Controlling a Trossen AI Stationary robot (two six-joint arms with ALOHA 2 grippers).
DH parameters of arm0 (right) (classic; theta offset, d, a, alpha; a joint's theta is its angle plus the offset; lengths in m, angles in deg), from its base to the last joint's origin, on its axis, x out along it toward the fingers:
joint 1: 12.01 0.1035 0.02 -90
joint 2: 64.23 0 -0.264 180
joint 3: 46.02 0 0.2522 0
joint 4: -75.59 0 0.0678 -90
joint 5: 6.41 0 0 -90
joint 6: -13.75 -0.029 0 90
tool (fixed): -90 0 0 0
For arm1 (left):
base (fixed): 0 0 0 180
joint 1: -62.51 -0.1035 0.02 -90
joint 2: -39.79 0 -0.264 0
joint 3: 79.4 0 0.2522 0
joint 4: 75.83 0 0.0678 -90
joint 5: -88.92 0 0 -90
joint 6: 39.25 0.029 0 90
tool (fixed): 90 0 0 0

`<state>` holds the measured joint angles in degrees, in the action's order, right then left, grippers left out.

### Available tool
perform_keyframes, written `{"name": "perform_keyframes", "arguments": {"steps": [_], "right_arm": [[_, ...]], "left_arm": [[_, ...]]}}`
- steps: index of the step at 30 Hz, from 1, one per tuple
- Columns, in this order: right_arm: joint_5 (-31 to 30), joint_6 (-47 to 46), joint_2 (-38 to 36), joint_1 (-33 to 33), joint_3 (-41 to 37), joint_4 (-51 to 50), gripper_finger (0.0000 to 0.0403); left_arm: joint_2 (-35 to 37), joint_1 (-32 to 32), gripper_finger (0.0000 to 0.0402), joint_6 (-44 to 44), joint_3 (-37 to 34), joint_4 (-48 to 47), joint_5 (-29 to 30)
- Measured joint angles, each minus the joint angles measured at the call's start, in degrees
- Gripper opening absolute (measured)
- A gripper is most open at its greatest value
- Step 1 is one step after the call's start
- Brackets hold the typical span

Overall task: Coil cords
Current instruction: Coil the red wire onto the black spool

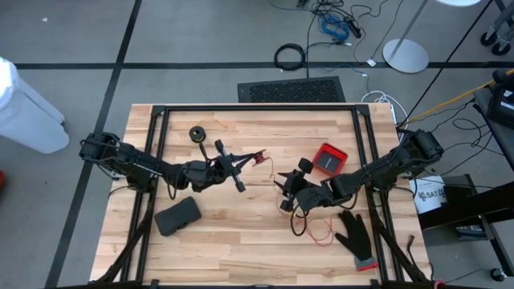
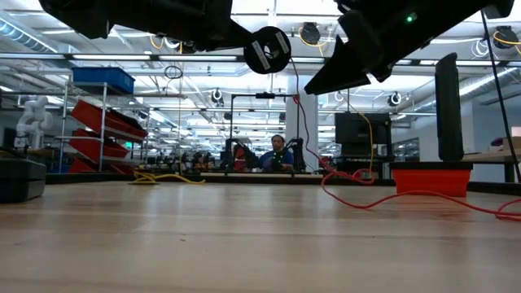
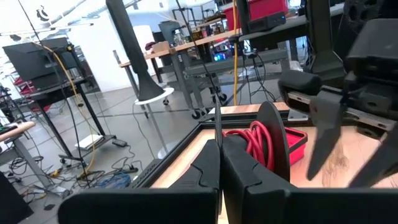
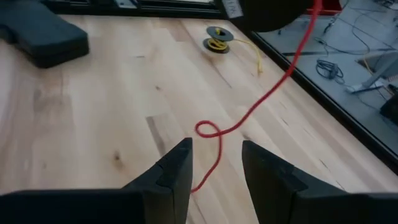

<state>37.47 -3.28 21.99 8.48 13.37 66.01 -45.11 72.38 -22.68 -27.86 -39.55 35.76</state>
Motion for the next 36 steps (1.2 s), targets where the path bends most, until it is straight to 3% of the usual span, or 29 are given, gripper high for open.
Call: {"name": "perform_keyframes", "arguments": {"steps": [12,20,32,36], "right_arm": [[4.38,-1.36,3.65,-2.54,0.0,-0.76,0.0125],[3.98,-1.42,7.88,-5.34,-0.02,1.46,0.0122],[6.28,-0.45,7.69,-4.29,0.0,0.33,0.0014],[9.09,-3.06,7.69,-4.28,0.0,-4.06,0.0003]], "left_arm": [[0.0,0.0,0.0,-1.33,0.0,0.02,-2.29],[0.0,0.04,0.0,-1.33,0.0,-0.25,-2.27],[0.0,0.04,0.0,-1.39,0.0,-1.6,-2.26],[0.0,0.04,0.0,-1.44,0.0,-1.6,-2.25]]}}
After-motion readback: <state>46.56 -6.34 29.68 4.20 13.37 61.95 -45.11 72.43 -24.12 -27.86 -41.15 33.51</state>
